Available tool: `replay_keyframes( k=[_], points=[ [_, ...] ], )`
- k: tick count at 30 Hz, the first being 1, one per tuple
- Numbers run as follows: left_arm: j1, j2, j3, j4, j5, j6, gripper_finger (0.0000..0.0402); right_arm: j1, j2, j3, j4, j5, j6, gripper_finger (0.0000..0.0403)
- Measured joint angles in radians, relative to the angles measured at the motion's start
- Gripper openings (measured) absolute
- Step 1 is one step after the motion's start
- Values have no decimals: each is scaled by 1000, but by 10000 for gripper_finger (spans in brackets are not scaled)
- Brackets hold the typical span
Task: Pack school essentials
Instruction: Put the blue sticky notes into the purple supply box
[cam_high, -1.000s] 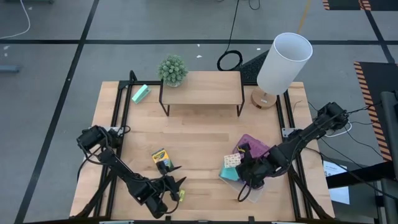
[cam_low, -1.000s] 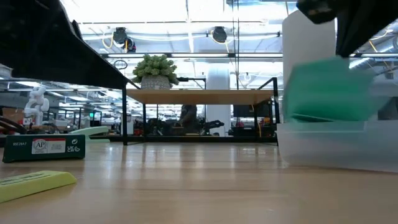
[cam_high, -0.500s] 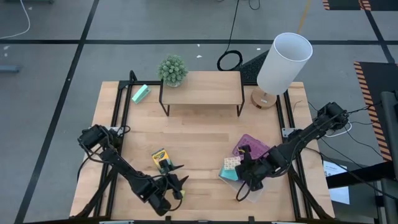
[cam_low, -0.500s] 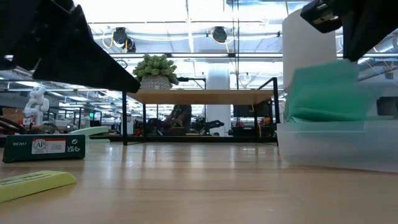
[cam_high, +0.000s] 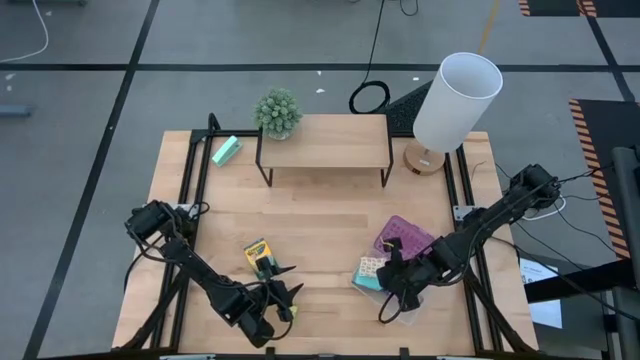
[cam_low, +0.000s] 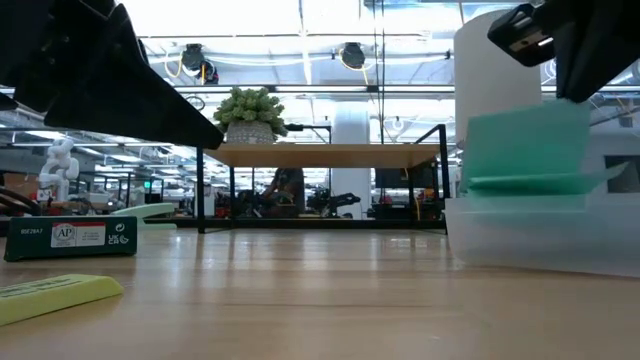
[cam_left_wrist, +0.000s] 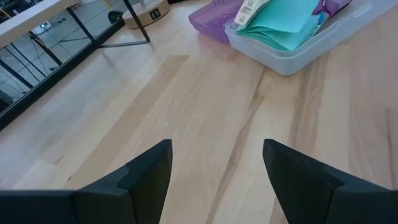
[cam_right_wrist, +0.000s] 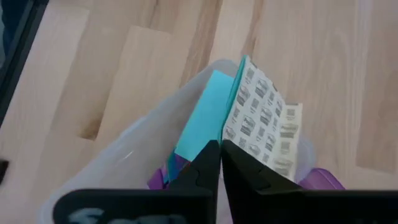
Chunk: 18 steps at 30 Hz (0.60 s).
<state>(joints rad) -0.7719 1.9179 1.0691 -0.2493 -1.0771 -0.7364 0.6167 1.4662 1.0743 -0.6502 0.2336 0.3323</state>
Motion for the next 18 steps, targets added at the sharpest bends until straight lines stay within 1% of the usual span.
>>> replay_keyframes(
  k=[4,12,15,18],
  points=[
    [0,0,0,0,1,-1,253,0,0,-9,40,-1,-3,46],
    [0,0,0,0,5,-6,253,-3,-11,-11,34,0,-3,123],
    [0,0,0,7,5,-5,253,-10,-13,-11,29,9,-7,134],
    [0,0,0,17,6,-5,253,-20,-13,-22,73,37,-14,131]
  ],
)
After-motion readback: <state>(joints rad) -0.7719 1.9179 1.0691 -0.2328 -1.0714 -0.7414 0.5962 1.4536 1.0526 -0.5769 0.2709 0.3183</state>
